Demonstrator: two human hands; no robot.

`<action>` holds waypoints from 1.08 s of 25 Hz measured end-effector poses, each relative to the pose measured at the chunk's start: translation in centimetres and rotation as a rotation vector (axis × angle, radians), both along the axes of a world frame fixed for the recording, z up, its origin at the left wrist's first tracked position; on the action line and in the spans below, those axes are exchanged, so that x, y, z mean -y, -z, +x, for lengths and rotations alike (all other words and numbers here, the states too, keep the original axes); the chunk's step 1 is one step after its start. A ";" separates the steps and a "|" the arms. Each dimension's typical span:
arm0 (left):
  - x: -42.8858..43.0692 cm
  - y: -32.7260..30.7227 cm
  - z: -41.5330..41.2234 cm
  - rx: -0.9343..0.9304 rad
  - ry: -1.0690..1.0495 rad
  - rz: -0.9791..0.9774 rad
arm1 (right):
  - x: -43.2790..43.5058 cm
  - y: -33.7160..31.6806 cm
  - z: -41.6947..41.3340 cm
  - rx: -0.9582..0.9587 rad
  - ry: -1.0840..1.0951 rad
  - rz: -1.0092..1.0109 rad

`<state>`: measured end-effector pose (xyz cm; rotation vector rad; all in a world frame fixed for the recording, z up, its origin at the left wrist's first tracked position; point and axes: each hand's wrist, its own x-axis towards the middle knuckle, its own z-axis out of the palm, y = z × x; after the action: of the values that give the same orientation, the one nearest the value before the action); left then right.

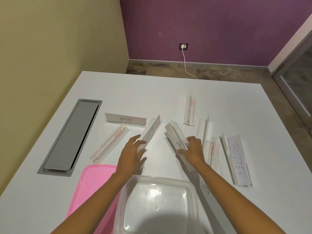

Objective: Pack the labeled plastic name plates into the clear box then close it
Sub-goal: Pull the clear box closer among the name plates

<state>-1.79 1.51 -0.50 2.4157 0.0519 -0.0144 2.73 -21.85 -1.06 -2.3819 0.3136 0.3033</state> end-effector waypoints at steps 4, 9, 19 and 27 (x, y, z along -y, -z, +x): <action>-1.7 -1.8 -5.5 -0.098 -0.111 -0.225 | 0.2 -4.0 -3.3 0.154 -0.061 0.099; -3.4 -2.3 -10.6 -0.344 -0.262 -0.322 | -1.0 -8.4 -9.2 0.087 -0.191 0.280; -3.1 -1.6 -15.3 -0.493 -0.318 -0.725 | -3.7 -2.7 -16.4 -0.250 -0.596 0.065; -2.2 -0.9 -16.8 -0.457 -0.373 -0.707 | -5.9 1.8 -16.9 -0.260 -0.781 -0.138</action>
<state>-18.59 3.76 0.36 1.6272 0.6008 -0.3527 -14.17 -15.96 -2.88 -2.5048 -0.5203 0.9753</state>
